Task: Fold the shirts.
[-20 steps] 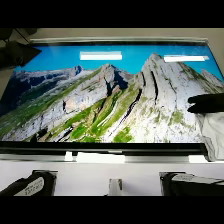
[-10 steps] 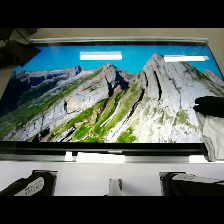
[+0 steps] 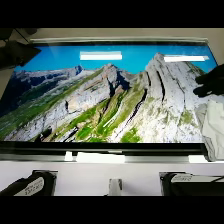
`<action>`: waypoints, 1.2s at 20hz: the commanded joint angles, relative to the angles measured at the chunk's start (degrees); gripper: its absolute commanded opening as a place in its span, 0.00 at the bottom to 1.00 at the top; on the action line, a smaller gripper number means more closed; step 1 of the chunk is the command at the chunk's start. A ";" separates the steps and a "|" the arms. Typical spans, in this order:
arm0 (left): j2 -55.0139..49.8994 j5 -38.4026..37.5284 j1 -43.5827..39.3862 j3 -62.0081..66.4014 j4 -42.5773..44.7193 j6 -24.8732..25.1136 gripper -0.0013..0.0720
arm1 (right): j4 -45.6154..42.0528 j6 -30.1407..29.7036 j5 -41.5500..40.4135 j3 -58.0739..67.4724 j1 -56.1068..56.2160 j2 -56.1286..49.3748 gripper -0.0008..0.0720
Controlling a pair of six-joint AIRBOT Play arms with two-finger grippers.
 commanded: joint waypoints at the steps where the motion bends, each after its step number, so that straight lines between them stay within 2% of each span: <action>1: 0.02 0.04 0.02 0.00 0.00 0.02 0.06 | -3.63 -0.11 9.14 0.00 -3.39 0.00 0.04; 4: 0.02 0.04 0.00 0.00 0.00 0.02 0.06 | -12.55 -0.09 21.75 0.00 -9.07 0.90 0.04; 7: 0.02 0.02 0.00 0.00 0.00 0.00 0.06 | -25.16 -0.09 29.92 0.00 -12.94 1.81 0.04; 11: 0.02 -0.02 0.00 0.00 0.00 0.00 0.06 | -43.15 0.59 34.10 -0.17 -14.05 1.73 0.04; 18: 0.02 0.00 -0.04 0.00 -0.02 0.00 0.06 | -44.92 0.09 34.62 -17.77 -14.01 2.64 0.04; 22: 0.02 0.07 -0.07 0.00 -0.02 -0.63 0.06 | -53.66 -0.35 34.62 -21.00 -14.01 2.78 0.04; 24: 0.02 0.07 -0.11 0.00 -0.04 -0.63 0.06 | -55.25 0.22 33.42 -21.00 -14.01 3.06 0.04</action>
